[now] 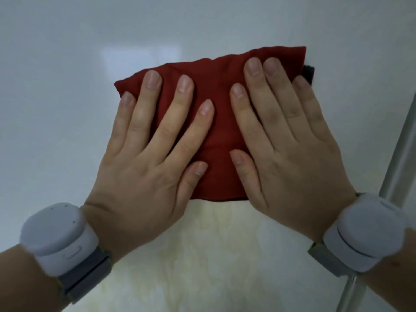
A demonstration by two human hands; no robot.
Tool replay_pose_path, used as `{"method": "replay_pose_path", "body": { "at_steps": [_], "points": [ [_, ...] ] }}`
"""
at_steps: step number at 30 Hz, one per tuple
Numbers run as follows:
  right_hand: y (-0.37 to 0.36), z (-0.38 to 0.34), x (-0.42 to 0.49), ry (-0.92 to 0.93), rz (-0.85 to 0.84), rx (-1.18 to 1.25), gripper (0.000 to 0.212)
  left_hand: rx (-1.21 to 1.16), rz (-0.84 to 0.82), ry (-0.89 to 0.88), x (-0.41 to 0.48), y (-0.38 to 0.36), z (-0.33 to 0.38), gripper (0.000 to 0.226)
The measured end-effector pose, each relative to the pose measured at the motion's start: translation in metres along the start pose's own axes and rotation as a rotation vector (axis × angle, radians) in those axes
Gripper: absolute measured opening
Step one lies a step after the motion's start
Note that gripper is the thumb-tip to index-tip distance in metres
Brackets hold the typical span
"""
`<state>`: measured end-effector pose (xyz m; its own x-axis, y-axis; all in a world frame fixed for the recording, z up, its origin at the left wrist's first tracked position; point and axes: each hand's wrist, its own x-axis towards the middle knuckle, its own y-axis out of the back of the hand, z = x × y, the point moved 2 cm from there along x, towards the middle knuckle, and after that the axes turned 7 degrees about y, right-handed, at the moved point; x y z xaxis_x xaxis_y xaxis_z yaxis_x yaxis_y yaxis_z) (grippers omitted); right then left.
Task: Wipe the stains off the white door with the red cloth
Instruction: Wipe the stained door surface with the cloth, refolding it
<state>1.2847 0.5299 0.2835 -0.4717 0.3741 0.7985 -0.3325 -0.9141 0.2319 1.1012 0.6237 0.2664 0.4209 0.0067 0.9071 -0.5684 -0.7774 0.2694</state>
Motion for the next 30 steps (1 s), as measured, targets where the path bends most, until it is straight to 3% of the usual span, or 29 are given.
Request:
{"method": "replay_pose_path", "body": {
  "at_steps": [8, 19, 25, 30],
  "points": [
    [-0.007, -0.032, -0.046, -0.124, -0.014, 0.095, 0.061, -0.016, -0.052, -0.029, -0.036, -0.011, 0.019, 0.061],
    [-0.001, -0.029, -0.047, -0.250, -0.053, 0.149, 0.063, 0.096, -0.085, -0.308, 0.007, -0.001, 0.002, 0.062],
    [0.016, 0.022, -0.006, -0.307, -0.014, 0.044, 0.061, 0.085, -0.029, -0.329, 0.081, 0.014, -0.001, 0.064],
    [0.012, 0.021, -0.007, -0.326, 0.014, 0.031, 0.061, 0.081, -0.019, -0.255, 0.075, 0.010, 0.007, 0.063]
  ]
}}
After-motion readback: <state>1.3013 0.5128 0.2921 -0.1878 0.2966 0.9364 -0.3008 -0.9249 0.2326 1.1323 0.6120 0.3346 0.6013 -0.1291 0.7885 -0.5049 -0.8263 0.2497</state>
